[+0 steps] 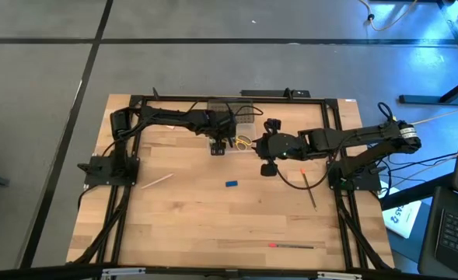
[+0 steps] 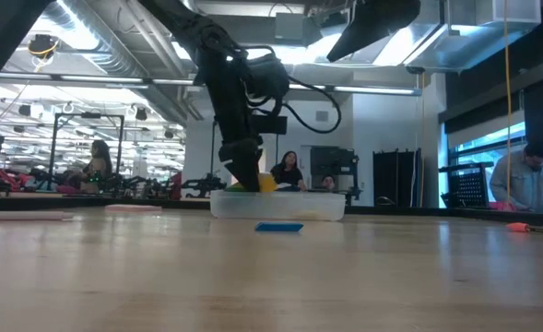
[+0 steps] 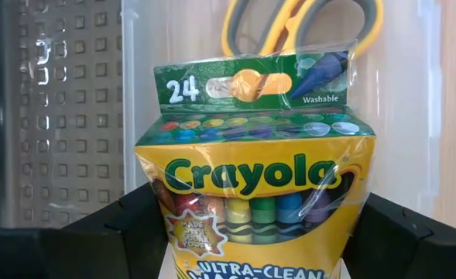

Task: Pack school essentials
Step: Put the crayon box into the black supply box, then put the light pink pen into the black supply box

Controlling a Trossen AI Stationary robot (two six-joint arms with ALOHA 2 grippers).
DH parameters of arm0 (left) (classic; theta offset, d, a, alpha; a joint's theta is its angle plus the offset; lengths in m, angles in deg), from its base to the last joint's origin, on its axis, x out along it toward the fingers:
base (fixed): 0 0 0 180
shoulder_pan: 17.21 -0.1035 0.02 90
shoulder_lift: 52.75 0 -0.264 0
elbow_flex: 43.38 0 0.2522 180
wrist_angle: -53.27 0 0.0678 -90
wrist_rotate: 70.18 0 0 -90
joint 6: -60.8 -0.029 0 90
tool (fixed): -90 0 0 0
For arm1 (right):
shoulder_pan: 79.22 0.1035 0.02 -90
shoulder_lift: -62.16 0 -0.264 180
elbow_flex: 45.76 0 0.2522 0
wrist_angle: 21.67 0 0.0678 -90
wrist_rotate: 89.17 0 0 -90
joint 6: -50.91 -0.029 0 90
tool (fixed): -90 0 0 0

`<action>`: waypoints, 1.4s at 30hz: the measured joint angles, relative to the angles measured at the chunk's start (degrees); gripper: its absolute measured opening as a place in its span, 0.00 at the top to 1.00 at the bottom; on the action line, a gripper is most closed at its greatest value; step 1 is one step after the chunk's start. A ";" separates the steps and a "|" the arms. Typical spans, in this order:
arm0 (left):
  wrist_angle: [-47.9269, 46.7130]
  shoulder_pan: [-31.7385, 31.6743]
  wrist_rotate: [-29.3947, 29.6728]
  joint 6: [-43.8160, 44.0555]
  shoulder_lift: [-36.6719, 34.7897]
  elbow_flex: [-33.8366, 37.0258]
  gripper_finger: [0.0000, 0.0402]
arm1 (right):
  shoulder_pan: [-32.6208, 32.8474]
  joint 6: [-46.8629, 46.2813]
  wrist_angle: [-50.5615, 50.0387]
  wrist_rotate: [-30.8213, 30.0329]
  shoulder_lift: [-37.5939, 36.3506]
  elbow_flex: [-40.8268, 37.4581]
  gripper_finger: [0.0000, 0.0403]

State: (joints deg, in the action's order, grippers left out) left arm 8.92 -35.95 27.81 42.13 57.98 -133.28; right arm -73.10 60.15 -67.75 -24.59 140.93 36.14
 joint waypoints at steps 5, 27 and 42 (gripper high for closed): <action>0.11 0.00 0.00 0.04 0.00 0.00 0.27 | 0.01 -0.01 -0.02 0.04 0.00 0.00 0.77; -0.17 -1.09 0.44 0.62 0.00 0.00 0.02 | 0.01 -0.01 0.02 0.12 0.00 0.00 0.77; -4.43 3.80 3.88 10.62 -7.24 -0.04 0.02 | 0.00 -0.01 0.40 0.12 0.00 0.00 0.77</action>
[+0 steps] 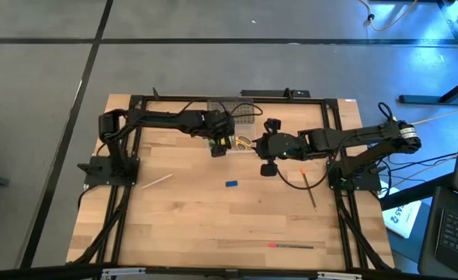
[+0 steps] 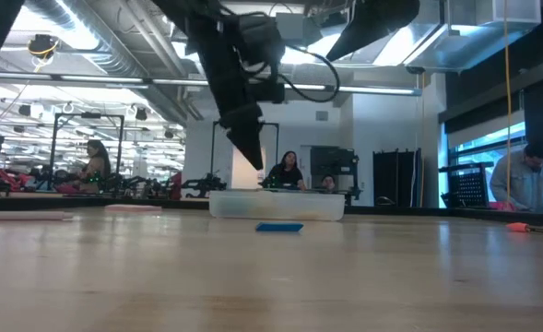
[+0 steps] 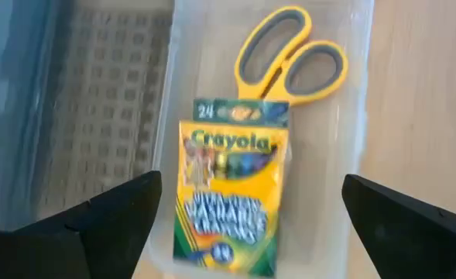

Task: Pack school essentials
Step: Put the light pink pen into the black supply box

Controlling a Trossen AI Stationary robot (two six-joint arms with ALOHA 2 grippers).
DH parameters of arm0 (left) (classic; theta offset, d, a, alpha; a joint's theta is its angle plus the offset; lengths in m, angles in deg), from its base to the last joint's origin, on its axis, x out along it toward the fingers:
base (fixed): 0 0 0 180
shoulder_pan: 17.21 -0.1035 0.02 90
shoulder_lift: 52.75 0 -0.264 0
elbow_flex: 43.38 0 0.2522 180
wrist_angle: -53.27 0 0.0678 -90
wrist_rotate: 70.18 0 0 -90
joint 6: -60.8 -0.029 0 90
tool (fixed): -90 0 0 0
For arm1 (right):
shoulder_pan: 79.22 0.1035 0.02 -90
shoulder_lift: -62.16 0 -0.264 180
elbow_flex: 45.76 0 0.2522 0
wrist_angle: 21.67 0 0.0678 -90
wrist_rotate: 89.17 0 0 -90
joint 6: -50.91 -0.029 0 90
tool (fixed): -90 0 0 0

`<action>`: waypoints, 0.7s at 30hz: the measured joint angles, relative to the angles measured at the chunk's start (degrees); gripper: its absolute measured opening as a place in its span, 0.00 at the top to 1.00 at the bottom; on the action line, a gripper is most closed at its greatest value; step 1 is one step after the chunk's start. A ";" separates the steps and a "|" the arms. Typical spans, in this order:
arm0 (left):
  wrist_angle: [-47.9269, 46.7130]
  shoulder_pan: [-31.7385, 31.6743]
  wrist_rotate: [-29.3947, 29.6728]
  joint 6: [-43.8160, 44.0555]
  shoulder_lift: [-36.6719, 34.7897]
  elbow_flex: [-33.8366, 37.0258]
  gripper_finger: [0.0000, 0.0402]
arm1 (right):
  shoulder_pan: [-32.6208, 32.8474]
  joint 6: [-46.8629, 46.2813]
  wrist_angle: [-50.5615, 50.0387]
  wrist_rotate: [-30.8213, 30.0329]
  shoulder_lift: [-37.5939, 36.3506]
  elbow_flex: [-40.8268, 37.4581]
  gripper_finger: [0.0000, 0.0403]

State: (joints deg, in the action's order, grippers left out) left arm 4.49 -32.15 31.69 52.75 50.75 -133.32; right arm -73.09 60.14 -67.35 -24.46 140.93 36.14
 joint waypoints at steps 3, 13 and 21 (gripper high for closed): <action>-6.60 1.89 1.10 6.99 -2.16 0.00 0.02 | 0.00 0.00 0.04 0.00 0.00 -0.02 0.77; -31.61 14.10 3.95 38.52 -3.87 0.00 0.02 | 0.01 0.00 0.47 0.00 0.00 -0.02 0.77; -42.54 23.87 3.47 55.10 -3.87 0.01 0.02 | 0.00 0.00 0.46 0.00 0.00 -0.02 0.77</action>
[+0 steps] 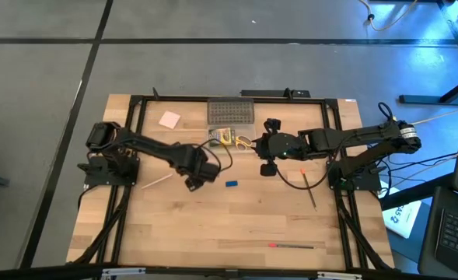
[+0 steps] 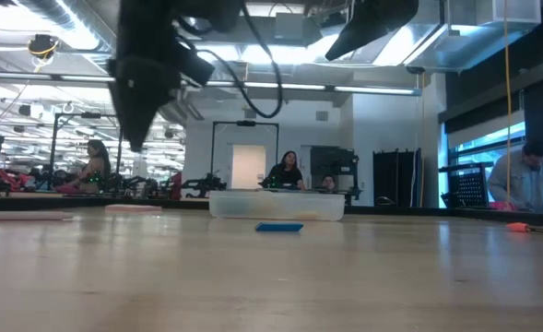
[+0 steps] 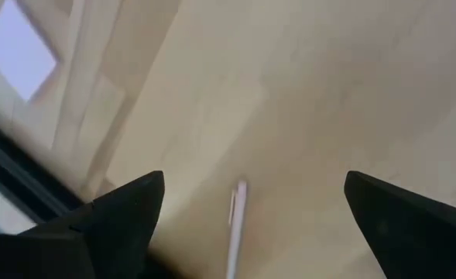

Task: Pack school essentials
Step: Put the light pink pen into the black supply box

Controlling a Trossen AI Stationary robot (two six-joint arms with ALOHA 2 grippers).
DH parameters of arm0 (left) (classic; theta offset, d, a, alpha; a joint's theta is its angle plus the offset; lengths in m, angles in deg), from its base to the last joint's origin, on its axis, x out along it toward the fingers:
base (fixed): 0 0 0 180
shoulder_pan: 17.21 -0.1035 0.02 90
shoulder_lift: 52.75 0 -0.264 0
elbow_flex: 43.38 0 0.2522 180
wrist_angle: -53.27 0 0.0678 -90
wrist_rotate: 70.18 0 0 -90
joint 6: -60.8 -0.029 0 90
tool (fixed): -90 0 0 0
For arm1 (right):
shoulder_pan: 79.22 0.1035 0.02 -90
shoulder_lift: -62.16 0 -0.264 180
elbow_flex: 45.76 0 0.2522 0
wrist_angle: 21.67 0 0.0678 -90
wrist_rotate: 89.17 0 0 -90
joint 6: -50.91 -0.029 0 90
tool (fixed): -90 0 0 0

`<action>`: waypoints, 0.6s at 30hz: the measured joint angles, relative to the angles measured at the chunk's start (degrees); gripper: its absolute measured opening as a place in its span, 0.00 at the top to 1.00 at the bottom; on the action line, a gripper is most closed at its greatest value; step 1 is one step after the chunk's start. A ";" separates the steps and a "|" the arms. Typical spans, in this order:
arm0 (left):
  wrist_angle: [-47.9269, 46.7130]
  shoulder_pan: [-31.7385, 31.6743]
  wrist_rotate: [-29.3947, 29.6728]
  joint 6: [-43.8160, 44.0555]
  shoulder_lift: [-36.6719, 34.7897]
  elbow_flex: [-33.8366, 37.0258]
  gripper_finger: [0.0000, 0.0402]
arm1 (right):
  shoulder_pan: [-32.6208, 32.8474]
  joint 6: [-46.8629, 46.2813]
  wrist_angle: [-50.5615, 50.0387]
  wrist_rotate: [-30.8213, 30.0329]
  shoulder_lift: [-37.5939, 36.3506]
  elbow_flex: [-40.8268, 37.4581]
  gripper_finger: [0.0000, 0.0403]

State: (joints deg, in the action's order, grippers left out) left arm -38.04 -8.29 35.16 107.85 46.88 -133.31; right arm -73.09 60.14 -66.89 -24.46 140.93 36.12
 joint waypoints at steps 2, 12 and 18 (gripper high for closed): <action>-1.67 1.70 -0.03 2.41 -0.02 0.01 0.02 | 0.01 0.00 0.00 0.00 0.00 0.00 0.77; -2.37 5.17 -4.60 7.67 -0.97 4.68 0.02 | 0.01 0.00 0.01 0.00 0.00 0.00 0.77; -0.49 5.98 -6.86 6.30 -1.05 7.23 0.02 | 0.01 0.00 0.26 0.00 0.00 0.00 0.77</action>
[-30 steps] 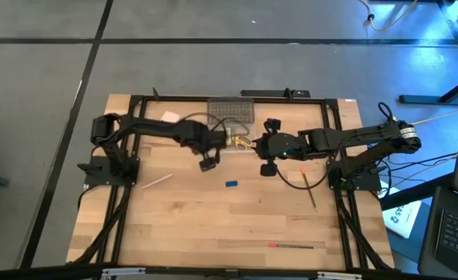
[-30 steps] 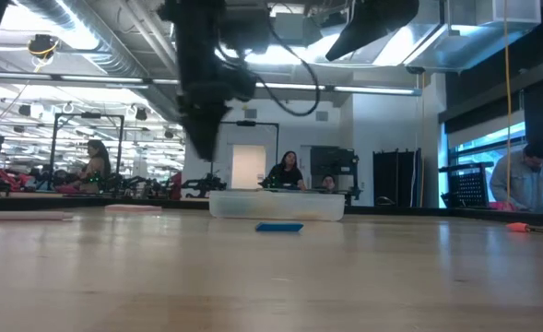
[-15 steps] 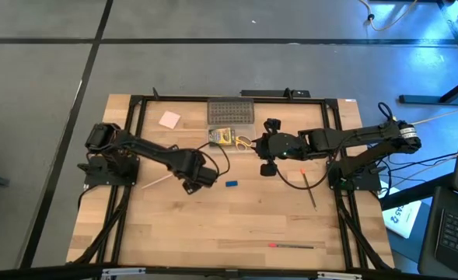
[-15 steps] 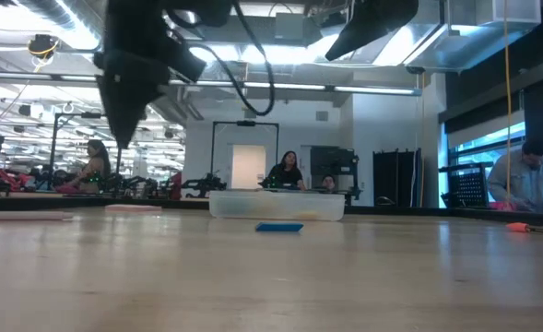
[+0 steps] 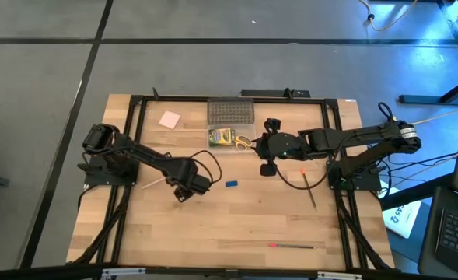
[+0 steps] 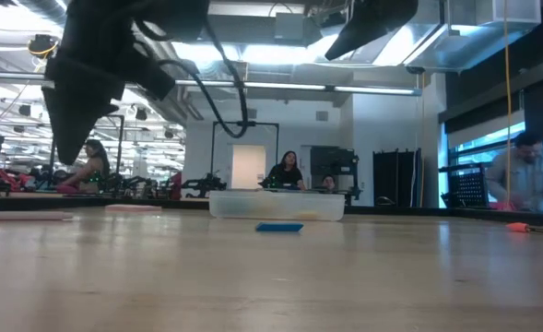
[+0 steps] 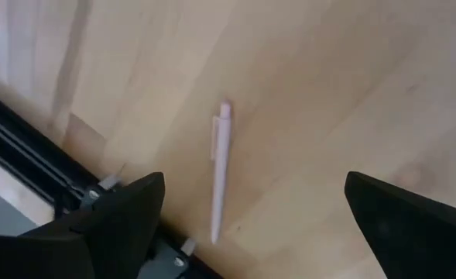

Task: Pack school essentials
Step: Put the light pink pen into the black supply box

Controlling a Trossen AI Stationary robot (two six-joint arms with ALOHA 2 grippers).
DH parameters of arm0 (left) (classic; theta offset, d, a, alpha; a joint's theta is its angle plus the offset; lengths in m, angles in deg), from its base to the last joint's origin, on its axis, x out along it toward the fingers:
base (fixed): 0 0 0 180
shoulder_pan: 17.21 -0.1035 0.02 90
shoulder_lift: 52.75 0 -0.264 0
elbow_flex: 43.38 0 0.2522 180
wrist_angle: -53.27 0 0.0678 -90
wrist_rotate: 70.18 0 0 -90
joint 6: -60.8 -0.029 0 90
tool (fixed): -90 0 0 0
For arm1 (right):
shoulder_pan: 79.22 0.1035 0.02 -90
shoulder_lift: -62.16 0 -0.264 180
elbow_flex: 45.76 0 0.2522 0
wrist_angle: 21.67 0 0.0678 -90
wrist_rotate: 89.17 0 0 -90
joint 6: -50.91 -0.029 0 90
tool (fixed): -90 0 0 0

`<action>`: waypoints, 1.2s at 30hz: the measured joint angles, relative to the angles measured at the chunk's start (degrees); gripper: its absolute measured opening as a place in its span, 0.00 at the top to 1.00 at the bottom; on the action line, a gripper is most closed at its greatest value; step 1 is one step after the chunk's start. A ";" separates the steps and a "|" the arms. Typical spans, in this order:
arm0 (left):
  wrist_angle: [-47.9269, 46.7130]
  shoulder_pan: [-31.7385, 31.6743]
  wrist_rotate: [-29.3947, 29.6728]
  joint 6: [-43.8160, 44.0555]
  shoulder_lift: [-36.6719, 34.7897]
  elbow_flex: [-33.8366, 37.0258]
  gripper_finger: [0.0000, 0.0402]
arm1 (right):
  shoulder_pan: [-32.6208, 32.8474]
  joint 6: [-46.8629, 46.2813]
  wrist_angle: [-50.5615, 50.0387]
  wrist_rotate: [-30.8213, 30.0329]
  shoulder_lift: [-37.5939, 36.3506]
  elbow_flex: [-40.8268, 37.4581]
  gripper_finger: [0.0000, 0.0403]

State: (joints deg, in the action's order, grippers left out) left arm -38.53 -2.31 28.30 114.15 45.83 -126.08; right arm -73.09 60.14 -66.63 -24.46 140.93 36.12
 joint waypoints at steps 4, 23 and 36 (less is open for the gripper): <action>0.43 0.09 -0.94 -3.11 -0.08 2.26 0.02 | 0.00 0.00 0.13 0.00 0.00 0.00 0.77; 20.54 -3.72 -3.54 -2.63 -18.44 21.99 0.02 | -0.02 -0.48 0.19 11.11 0.00 0.00 0.77; 26.10 -6.28 -3.14 -2.42 -18.34 27.92 0.02 | 0.00 3.04 0.98 27.86 0.00 0.00 0.77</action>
State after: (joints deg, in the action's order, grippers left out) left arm -12.42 -8.59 25.16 111.74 27.49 -98.16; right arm -73.08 63.18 -65.65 3.40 140.93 36.12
